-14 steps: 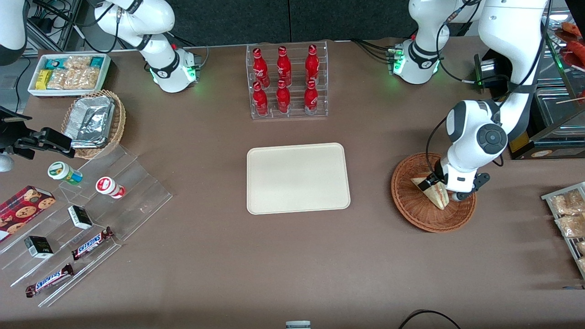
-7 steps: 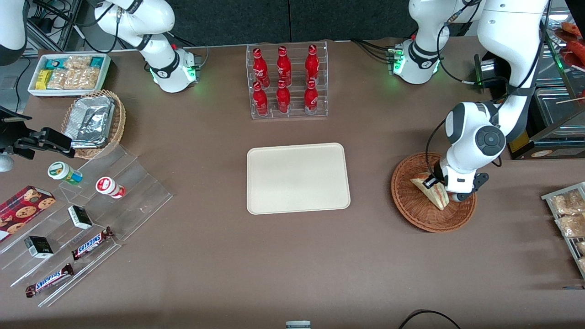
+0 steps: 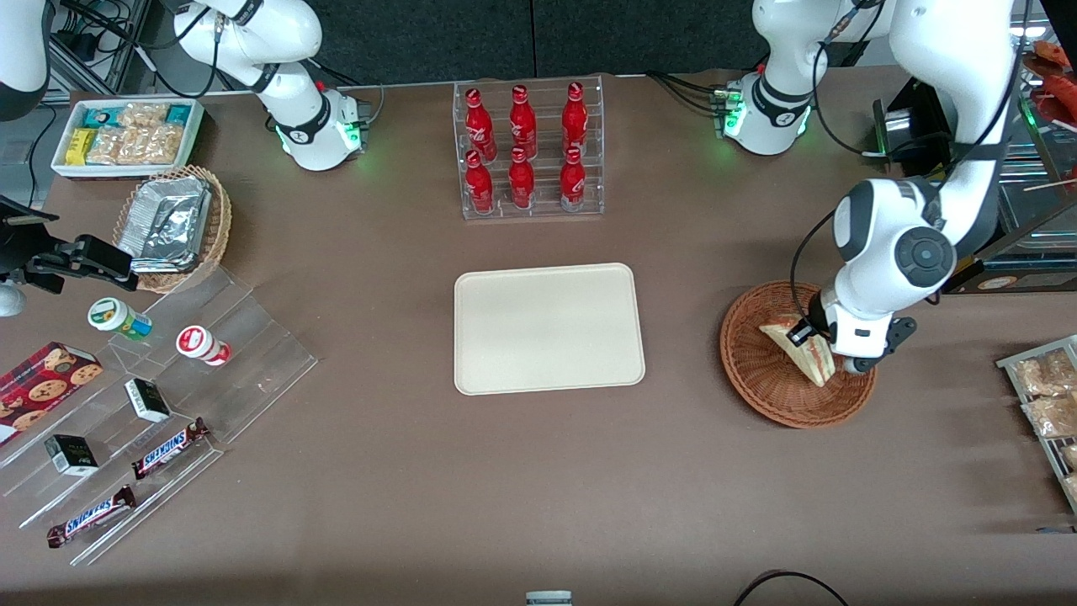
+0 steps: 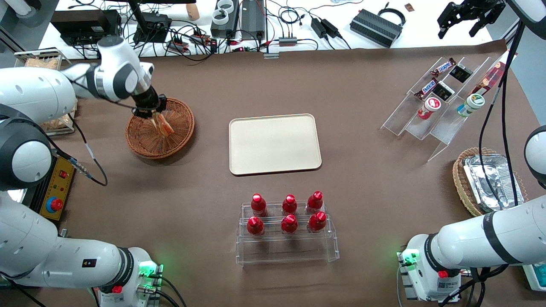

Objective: Place sandwich from basket to tray
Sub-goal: 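Carry the sandwich with the left gripper over the cream tray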

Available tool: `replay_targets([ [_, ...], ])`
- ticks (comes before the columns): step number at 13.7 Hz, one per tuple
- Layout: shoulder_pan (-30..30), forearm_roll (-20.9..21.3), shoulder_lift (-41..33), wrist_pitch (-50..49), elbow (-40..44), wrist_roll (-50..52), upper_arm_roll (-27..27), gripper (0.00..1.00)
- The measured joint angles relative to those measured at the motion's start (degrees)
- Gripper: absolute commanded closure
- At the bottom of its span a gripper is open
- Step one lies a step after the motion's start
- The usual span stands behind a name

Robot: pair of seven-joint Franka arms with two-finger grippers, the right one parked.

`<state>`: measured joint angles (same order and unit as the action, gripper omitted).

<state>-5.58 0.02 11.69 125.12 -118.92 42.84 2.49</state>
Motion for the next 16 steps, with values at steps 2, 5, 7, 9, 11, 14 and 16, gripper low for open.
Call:
replay_targets([
  [2, -3.2, 0.0, -0.6, -6.6, 5.6, 0.0, 0.4, 1.00],
  [5, -11.7, -0.1, -0.1, -9.1, 10.0, 1.0, 0.7, 1.00],
  [7, -16.5, -0.1, 1.0, -9.1, 11.2, 1.3, 0.9, 1.00],
  [9, -20.9, -0.2, 2.5, -9.0, 12.9, 1.4, 1.0, 1.00],
  [11, -24.4, -0.2, 4.7, -9.0, 15.4, 1.4, 1.0, 1.00],
  [14, -27.9, -0.2, 9.2, -9.0, 20.6, 0.3, 1.1, 1.00],
  [16, -29.6, -0.2, 12.8, -9.0, 24.6, -1.0, 1.5, 1.00],
])
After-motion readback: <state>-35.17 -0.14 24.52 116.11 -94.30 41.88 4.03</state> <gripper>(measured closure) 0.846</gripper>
